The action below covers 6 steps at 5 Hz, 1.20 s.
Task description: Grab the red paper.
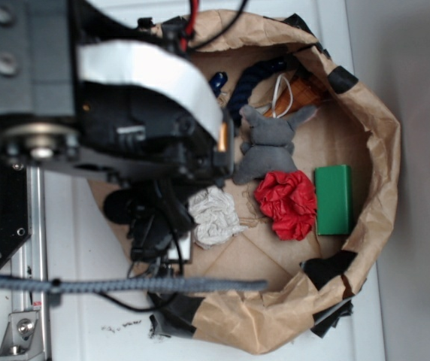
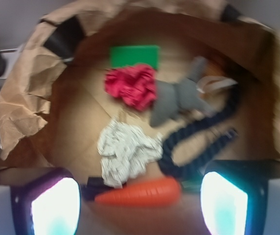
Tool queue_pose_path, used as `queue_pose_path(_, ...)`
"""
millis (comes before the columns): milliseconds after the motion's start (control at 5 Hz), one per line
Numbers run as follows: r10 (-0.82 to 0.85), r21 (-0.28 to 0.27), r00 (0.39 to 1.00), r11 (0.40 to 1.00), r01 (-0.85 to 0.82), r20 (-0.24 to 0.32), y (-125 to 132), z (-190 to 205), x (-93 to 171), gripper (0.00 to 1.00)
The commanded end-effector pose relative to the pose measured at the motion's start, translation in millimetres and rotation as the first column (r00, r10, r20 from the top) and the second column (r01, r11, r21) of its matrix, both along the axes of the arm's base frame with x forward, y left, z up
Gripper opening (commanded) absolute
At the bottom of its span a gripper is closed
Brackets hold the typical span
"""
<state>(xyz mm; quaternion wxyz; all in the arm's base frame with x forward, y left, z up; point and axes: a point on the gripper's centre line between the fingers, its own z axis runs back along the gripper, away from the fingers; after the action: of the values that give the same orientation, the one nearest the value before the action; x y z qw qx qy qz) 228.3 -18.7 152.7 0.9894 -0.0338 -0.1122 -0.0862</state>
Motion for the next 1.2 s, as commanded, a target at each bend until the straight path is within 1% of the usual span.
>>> queue_pose_path(0, -0.222, 0.197, 0.974, 0.958, 0.208, 0.052, 2.9, -50.6, 22.7, 1.00)
queue_pose_path(200, -0.229, 0.158, 0.971, 0.963, 0.217, 0.062, 9.1, -59.3, 51.9, 1.00)
queue_pose_path(400, -0.228, 0.124, 0.969, 0.968, 0.216, 0.096, 8.1, -45.6, 81.1, 1.00)
queue_pose_path(600, -0.245, 0.062, 0.962, 0.969, 0.239, 0.122, 3.7, -29.2, 76.3, 1.00)
queue_pose_path(800, -0.302, 0.027, 0.948, 0.953, 0.301, 0.104, -7.0, -42.4, 72.9, 1.00)
queue_pose_path(1000, -0.365, 0.025, 0.928, 0.931, 0.364, 0.081, -18.8, -62.7, 69.7, 1.00)
